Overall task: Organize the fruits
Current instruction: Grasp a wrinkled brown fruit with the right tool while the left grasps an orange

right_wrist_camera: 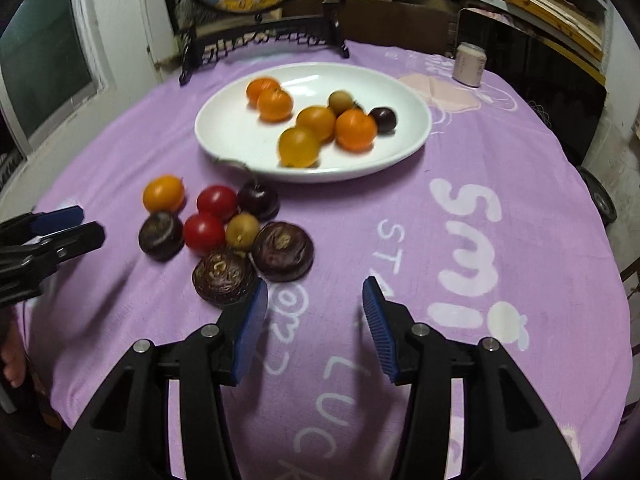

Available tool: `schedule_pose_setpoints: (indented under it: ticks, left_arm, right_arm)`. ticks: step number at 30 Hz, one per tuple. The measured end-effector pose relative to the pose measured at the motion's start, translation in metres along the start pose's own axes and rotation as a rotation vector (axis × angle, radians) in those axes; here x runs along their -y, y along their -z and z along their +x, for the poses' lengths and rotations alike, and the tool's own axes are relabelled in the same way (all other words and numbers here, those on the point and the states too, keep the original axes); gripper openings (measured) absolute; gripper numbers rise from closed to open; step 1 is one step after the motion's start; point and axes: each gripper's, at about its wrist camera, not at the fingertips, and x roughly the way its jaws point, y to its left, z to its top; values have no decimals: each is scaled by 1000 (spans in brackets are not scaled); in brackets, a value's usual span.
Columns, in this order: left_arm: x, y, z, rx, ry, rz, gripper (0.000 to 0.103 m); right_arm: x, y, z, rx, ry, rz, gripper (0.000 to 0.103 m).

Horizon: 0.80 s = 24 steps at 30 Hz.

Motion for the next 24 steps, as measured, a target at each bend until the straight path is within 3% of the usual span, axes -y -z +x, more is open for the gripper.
schedule_pose_setpoints:
  ticks: [6, 8, 9, 11, 17, 21, 24]
  left_arm:
    - [-1, 7, -1, -22, 17, -3, 77]
    - [0, 8, 3, -34, 27, -5, 77]
    - [1, 9, 4, -38, 25, -4, 77]
    - [2, 10, 5, -41, 16, -1, 77]
    - [-9, 5, 9, -45, -22, -26, 77]
    - [-15, -15, 19, -40, -82, -16, 77]
    - [-17, -35, 31, -62, -19, -64, 77]
  right_arm:
    - [-7, -9, 30, -55, -16, -19, 51]
    - [-12, -16, 35, -41, -11, -33, 49]
    - [-13, -18, 36, -40, -19, -41, 40]
    - [-17, -19, 35, -42, -16, -54, 38]
    - [5, -10, 20, -50, -56, 59, 38]
    - [15, -2, 11, -55, -74, 99, 38]
    - [13, 3, 7, -57, -84, 99, 38]
